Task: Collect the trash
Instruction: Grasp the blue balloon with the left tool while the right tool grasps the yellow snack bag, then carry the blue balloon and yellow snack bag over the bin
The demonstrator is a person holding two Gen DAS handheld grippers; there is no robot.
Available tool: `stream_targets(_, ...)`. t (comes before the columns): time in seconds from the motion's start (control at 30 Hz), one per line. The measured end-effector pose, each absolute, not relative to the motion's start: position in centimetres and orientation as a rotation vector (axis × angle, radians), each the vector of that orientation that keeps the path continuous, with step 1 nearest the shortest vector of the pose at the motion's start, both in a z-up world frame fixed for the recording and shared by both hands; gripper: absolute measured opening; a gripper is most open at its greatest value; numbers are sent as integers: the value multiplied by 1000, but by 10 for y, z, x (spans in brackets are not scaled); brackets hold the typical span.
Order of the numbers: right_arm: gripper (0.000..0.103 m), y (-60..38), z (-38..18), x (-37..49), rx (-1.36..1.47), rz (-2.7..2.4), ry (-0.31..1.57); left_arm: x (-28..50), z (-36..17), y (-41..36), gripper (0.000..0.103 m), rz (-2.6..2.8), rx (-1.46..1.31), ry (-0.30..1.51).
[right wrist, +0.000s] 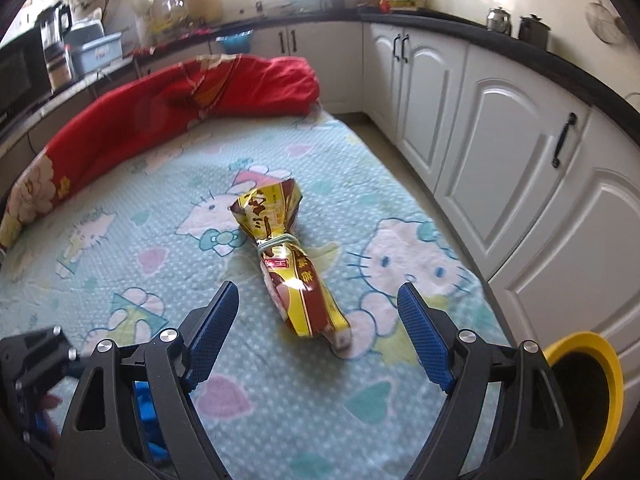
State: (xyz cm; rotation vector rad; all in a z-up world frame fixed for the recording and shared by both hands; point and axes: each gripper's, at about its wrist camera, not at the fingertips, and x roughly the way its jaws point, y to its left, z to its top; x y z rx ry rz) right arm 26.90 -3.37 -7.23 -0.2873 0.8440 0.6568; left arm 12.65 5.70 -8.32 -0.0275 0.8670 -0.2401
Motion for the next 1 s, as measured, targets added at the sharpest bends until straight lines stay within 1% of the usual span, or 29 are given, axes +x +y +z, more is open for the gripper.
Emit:
stream_targets(0.1,70,-23,-83,277,-298,660,874,127,-87,54,45,-239,-13,882)
stream_targets(0.13,68,-20,-86,279,-300,660,880,127,-87,54,38,-239,-14,882)
stream_targets(0.17,65,-18,-89,281,-303,659,887,128,-88,55,34,-237,-20,885)
stream_targets(0.2,59,-16,-91,282,-306,660,894,128,-88,56,32,-234,-24,887)
stream_targets(0.27,49,-14,-97,283,-320,651,901,128,-88,59,26,-229,-38,888)
stream_targets(0.33,41,-16,-99,282,-320,650,883,128,-88,61,24,-227,-48,889)
stream_targets(0.37,39,-18,-100,280,-321,656,874,127,-88,61,22,-225,-51,889)
stream_targets(0.43,27,-24,-100,276,-330,664,859,127,-88,62,20,-220,-57,888)
stream_targets(0.5,21,-34,-99,273,-308,668,858,126,-87,62,19,-215,-56,886)
stream_targets(0.67,20,-57,-99,261,-254,666,853,125,-86,60,16,-200,-55,881)
stream_targets(1.0,20,-115,-84,230,-177,618,817,140,-75,52,14,-208,-109,854)
